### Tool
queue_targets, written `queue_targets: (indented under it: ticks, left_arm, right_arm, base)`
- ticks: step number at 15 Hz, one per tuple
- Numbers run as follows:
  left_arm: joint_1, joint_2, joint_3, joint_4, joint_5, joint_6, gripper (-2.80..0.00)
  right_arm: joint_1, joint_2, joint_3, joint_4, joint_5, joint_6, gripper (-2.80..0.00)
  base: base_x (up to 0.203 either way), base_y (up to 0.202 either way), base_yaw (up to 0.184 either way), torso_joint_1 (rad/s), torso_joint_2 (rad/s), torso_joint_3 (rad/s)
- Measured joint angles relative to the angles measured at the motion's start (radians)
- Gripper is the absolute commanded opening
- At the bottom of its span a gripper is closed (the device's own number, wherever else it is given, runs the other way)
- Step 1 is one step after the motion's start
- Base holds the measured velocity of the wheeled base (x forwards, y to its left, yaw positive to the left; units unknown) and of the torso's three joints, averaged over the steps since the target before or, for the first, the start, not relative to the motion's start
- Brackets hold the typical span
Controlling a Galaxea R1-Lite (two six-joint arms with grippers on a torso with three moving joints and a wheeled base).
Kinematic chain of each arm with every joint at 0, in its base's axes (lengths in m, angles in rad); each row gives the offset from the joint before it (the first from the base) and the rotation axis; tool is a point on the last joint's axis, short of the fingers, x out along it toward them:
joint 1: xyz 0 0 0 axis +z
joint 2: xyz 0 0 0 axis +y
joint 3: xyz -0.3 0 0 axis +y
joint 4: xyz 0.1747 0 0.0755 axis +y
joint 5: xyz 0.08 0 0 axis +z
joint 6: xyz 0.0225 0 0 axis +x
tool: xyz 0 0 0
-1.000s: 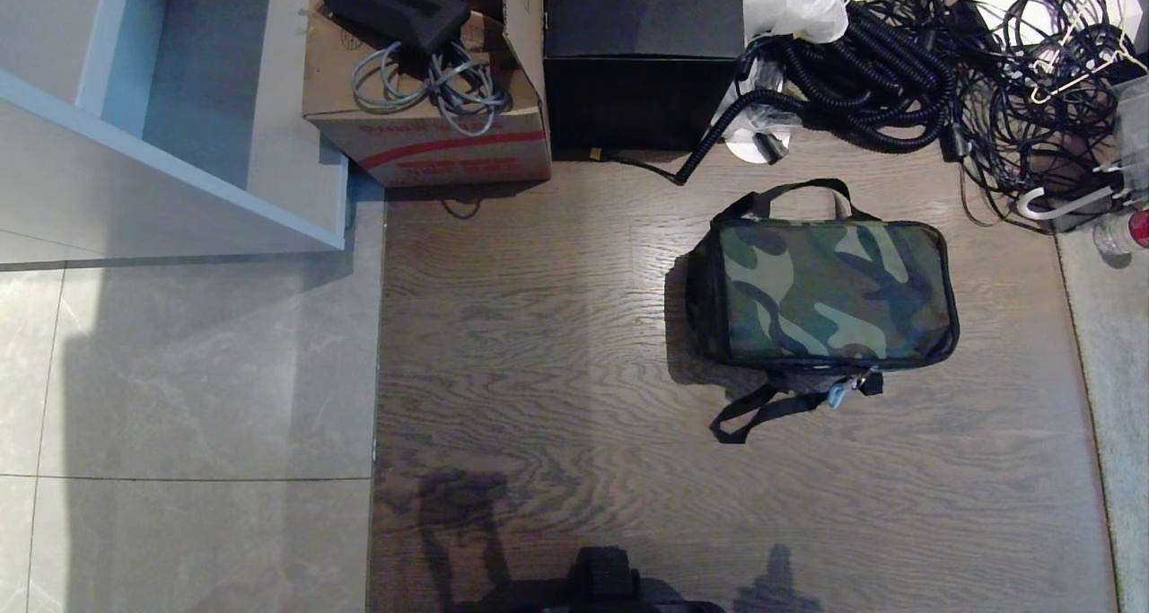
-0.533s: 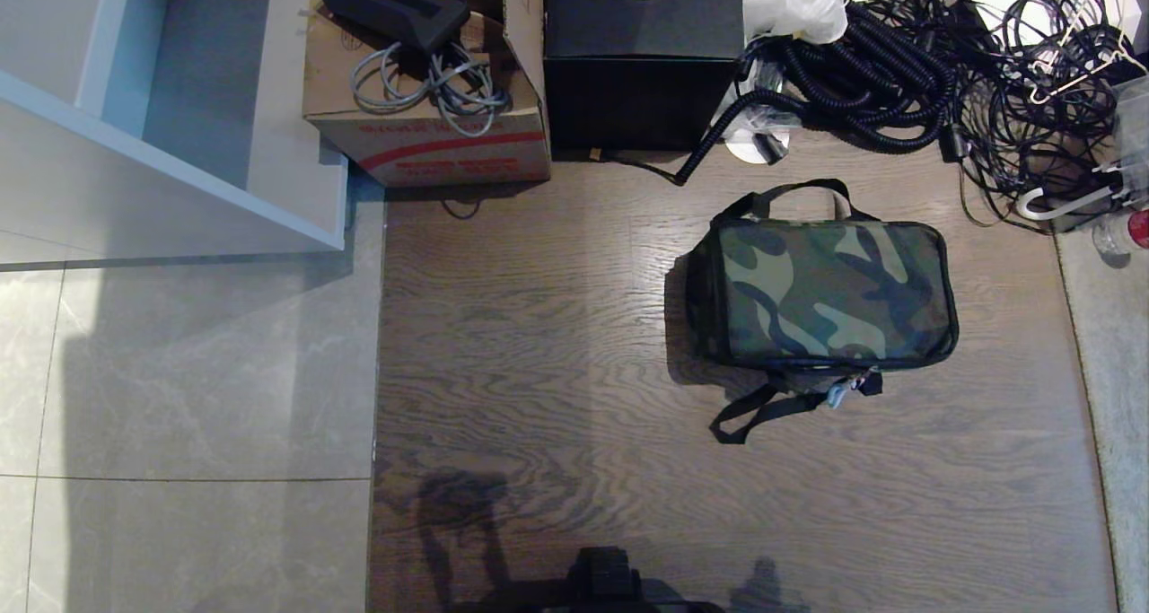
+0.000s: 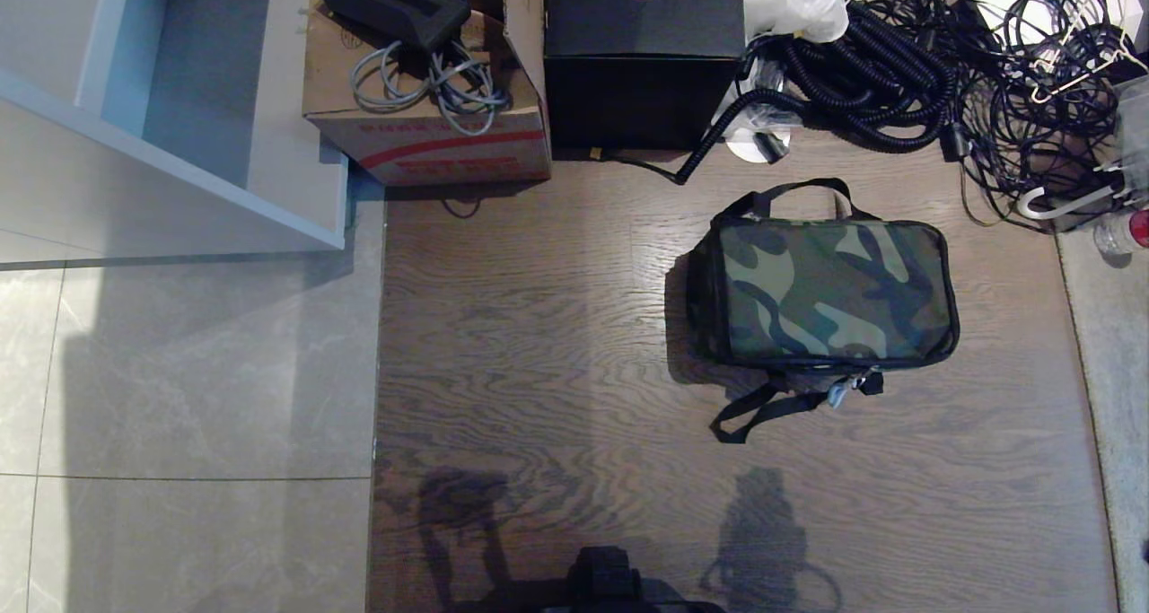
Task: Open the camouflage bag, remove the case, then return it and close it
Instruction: Open the top of the storage box
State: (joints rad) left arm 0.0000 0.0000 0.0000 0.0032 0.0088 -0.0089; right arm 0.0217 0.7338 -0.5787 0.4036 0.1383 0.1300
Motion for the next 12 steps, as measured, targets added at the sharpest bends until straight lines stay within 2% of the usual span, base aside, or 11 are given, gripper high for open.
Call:
queue_targets:
  ticks: [5, 9, 10, 12]
  left_arm:
    - [0.000, 0.000, 0.000, 0.000, 0.000, 0.000, -2.80]
    - [0.000, 0.000, 0.000, 0.000, 0.000, 0.000, -2.80]
    - [0.000, 0.000, 0.000, 0.000, 0.000, 0.000, -2.80]
    - [0.000, 0.000, 0.000, 0.000, 0.000, 0.000, -2.80]
  right_arm:
    - [0.009, 0.553, 0.001, -0.455, 0.007, 0.007, -2.80]
    - [0.011, 0.880, 0.009, -0.789, 0.009, -0.014, -2.80]
    - [0.012, 0.942, 0.012, -0.838, 0.009, -0.029, 0.00]
    - [0.009, 1.048, 0.008, -0.933, 0.005, -0.066, 0.00]
  base:
    - [0.000, 0.000, 0.000, 0.000, 0.00, 0.000]
    - [0.000, 0.000, 0.000, 0.000, 0.00, 0.000]
    - [0.000, 0.000, 0.000, 0.000, 0.00, 0.000]
    - [0.000, 0.000, 0.000, 0.000, 0.00, 0.000]
